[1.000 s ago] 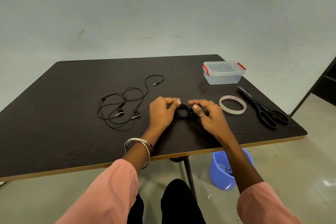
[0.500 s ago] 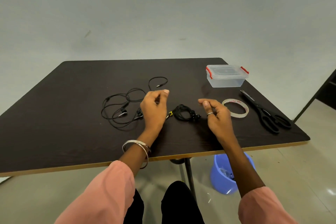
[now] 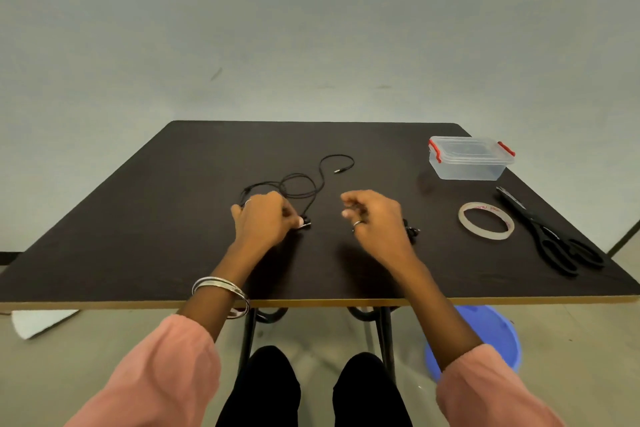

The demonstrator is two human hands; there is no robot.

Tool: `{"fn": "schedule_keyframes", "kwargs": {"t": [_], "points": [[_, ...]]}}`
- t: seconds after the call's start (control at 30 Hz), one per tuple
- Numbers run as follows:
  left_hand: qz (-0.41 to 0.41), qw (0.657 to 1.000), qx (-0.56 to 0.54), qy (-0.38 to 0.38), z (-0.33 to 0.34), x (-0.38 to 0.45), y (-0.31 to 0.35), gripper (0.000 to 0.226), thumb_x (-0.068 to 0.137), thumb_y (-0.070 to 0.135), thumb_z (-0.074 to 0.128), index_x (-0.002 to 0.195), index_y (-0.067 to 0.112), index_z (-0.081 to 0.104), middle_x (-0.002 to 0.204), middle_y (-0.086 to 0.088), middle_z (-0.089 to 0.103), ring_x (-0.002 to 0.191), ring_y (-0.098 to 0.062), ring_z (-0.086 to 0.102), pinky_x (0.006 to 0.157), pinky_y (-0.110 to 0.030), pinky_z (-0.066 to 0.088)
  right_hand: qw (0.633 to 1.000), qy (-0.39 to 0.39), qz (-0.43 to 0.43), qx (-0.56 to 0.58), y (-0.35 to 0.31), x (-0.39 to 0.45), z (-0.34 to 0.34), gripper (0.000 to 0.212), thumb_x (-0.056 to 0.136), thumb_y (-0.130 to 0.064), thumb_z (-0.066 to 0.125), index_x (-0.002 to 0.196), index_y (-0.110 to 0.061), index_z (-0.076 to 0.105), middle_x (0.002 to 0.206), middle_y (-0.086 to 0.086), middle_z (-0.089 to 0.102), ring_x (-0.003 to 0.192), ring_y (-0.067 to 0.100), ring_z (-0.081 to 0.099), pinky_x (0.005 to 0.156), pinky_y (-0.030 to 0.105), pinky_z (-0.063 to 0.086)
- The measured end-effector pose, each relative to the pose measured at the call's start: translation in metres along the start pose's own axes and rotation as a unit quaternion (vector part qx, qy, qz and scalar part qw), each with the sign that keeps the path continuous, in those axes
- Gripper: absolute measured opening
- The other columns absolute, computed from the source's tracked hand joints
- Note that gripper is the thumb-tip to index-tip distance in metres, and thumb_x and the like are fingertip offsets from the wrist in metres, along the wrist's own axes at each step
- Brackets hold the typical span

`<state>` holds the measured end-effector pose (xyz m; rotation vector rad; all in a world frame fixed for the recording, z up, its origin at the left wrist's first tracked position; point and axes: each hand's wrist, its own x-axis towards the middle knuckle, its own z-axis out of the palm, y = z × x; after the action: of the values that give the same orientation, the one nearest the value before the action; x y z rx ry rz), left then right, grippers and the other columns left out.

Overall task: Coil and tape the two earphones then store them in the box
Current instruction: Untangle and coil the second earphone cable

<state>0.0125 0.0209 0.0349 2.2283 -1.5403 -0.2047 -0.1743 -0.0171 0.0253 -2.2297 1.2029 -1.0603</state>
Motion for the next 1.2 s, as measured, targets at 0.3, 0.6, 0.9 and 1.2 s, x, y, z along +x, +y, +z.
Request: {"fn": "schedule_keyframes", "kwargs": {"t": [0.3, 0.6, 0.9, 1.2], "points": [[0.028, 0.935, -0.348, 0.063, -0.03, 0.006, -0.02, 0.015, 0.096, 0.015, 0.055, 0.086, 0.015, 0.066, 0.074, 0.0, 0.067, 0.059, -0.01, 0.058, 0.058, -0.019, 0.049, 0.977, -0.131, -0.062, -0.156, -0.024, 0.038, 0.048, 0.033, 0.09, -0.017, 0.062, 0.124, -0.015, 0.06, 0.126, 0.004, 0.057, 0.114, 0.025, 0.044, 0.091, 0.029, 0.037], [0.096, 0.848, -0.391, 0.343, -0.075, 0.015, -0.042, 0.013, 0.095, 0.024, 0.055, 0.09, 0.021, 0.066, 0.077, 0.012, 0.065, 0.077, -0.01, 0.061, 0.074, -0.027, 0.051, 0.998, 0.018, -0.005, 0.061, -0.026, 0.053, 0.04, 0.013, 0.091, -0.006, 0.06, 0.096, -0.004, 0.071, 0.089, 0.004, 0.073, 0.077, 0.004, 0.061, 0.074, 0.017, 0.052], [0.066, 0.981, -0.129, 0.129, -0.077, 0.025, -0.048, 0.044, 0.079, 0.059, 0.062, 0.117, 0.037, 0.062, 0.111, 0.014, 0.066, 0.112, -0.015, 0.056, 0.097, -0.044, 0.032, 0.954, 0.068, 0.018, 0.292, -0.058, 0.088, -0.014, 0.012, 0.092, -0.019, 0.062, 0.094, -0.013, 0.072, 0.073, 0.002, 0.07, 0.073, 0.004, 0.063, 0.069, 0.02, 0.045], [0.147, 0.858, -0.487, -0.076, -0.093, 0.002, 0.001, 0.037, 0.085, 0.039, 0.059, 0.111, 0.015, 0.067, 0.095, -0.004, 0.074, 0.088, -0.02, 0.07, 0.09, -0.036, 0.051, 0.964, 0.016, -0.05, 0.262, -0.095, 0.097, -0.021, 0.017, 0.089, -0.02, 0.067, 0.095, -0.005, 0.073, 0.078, 0.008, 0.072, 0.069, 0.008, 0.068, 0.061, 0.013, 0.047]]}}
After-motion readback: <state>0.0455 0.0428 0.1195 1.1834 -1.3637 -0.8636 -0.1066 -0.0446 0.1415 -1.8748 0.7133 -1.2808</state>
